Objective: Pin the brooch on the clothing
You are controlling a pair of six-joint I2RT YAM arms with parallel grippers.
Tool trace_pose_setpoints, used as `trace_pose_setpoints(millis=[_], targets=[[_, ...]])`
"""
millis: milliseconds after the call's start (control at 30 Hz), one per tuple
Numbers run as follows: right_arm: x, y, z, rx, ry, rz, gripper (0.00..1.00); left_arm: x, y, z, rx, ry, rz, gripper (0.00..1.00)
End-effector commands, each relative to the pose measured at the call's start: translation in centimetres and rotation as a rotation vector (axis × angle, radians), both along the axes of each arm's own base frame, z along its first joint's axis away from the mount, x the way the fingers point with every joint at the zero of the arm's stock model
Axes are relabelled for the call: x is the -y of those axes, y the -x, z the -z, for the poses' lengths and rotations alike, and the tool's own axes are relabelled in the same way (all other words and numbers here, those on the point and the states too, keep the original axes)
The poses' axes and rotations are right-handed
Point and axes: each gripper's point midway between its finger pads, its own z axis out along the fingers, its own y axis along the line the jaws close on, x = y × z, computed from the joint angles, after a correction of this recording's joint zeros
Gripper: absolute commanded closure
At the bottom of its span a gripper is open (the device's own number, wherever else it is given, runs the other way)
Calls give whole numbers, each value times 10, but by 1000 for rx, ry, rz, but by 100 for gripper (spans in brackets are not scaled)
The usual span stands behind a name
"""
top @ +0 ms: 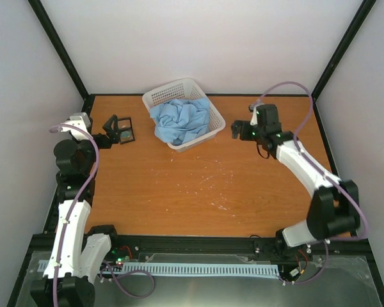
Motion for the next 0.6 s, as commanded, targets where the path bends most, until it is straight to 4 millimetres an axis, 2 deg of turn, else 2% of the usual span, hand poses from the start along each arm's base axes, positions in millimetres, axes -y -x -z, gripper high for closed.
trace_pose_setpoints(millis=[0,167,267,400,433,467,567], targets=[[-50,-38,-13,15,-37,-152,0,10,0,-15,69,-14,73,0],[-116,-73,-11,6,13,-264,0,14,0,-17,81,-20,102,0],[-159,-92,4,-21,57,-319,0,17,1,-19,90,-22,119,0],[-216,-112,13,-4,119,-371,0,19,1,-19,94,-23,129,0],[-227,-116,23,-8,143,-373,0,19,1,-19,94,-25,132,0],[-238,-123,22,7,159,-369,0,20,1,-20,94,-27,136,0],[-253,-133,51,-40,211,-353,0,21,1,-19,93,-31,142,0]])
